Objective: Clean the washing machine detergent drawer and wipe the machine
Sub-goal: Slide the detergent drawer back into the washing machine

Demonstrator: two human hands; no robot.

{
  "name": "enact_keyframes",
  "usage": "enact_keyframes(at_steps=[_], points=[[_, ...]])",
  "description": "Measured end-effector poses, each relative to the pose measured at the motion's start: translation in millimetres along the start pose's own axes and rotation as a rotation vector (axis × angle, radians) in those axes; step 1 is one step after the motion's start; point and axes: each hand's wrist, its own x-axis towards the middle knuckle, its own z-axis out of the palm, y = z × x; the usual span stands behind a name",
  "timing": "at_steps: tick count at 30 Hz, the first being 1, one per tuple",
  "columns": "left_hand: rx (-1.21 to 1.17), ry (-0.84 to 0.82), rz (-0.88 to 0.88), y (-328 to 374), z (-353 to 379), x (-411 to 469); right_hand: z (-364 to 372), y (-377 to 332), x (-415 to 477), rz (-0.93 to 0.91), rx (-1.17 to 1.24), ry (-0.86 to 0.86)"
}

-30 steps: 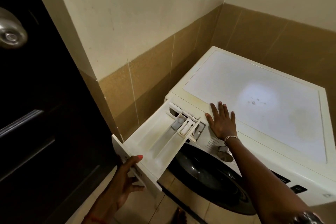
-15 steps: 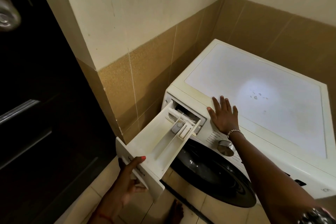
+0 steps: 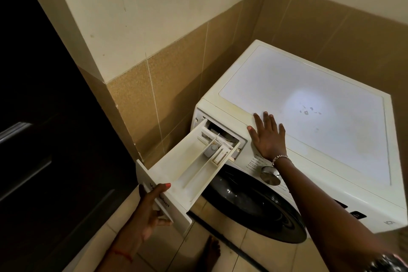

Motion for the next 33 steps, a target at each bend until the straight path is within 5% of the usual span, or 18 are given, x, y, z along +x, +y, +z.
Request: enact_keyframes(at_steps=[33], points=[[-0.071,0.063,-0.018,5,11,30,5,-1,1,0.005,0.0,0.061]])
